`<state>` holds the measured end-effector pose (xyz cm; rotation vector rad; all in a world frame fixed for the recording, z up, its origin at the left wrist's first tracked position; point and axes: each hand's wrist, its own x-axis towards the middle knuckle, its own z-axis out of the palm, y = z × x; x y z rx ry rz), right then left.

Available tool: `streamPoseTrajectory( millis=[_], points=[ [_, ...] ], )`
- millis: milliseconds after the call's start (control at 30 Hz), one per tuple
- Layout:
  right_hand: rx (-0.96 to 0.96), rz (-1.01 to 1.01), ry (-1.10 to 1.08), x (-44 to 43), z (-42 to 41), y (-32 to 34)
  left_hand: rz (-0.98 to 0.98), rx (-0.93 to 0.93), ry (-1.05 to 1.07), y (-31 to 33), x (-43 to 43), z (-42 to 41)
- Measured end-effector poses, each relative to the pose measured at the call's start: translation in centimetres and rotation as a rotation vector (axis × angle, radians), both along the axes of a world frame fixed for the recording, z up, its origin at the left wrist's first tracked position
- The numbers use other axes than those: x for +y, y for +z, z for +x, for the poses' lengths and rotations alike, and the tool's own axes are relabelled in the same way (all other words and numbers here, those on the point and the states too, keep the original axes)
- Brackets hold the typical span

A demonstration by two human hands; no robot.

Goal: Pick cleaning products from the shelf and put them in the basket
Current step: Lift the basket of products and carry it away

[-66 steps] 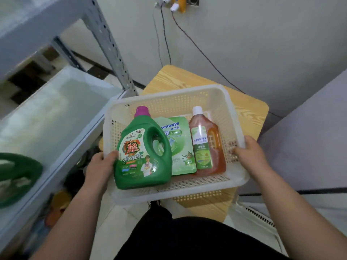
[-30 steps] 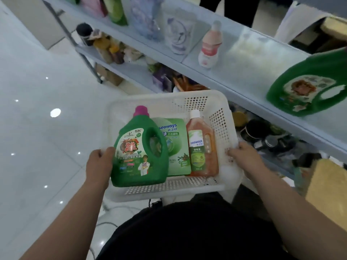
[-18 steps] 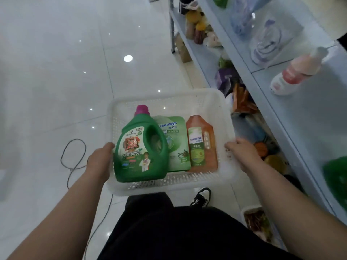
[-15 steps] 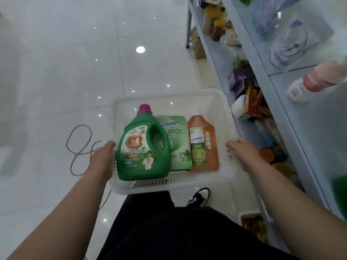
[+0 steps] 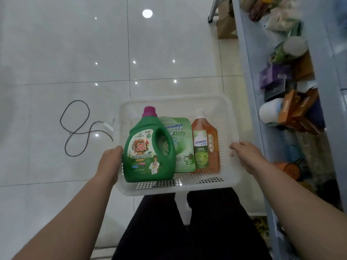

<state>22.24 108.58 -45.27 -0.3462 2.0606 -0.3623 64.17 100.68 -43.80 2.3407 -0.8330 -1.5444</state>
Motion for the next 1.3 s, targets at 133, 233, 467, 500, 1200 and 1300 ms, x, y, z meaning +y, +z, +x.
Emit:
streamPoseTrajectory(
  millis=[133, 233, 467, 500, 1200, 1300],
  points=[
    [-0.021, 0.045, -0.008, -2.9, 0.1, -4.7, 0.118, 0.067, 0.114, -4.9, -2.5, 0.2],
    [-0.005, 0.069, 0.015, -4.1, -0.1, -9.4, 0.206, 0.066, 0.14, -9.2, -3.4, 0.0],
    [-0.056, 0.202, 0.08, -8.0, -1.4, -22.9, 0.369, 0.045, 0.217, -22.1, -4.4, -0.6],
    [-0.066, 0.217, 0.086, -8.4, -1.5, -24.8, 0.389, 0.043, 0.224, -24.1, -4.5, -0.6],
    [-0.054, 0.348, 0.03, -6.1, -5.2, -51.4, 0.391, 0.01, 0.127, -53.9, -4.1, -5.9],
    [-0.031, 0.356, 0.048, -6.2, -5.3, -52.1, 0.389, -0.012, 0.185, -54.5, -4.3, -6.1]
  ],
)
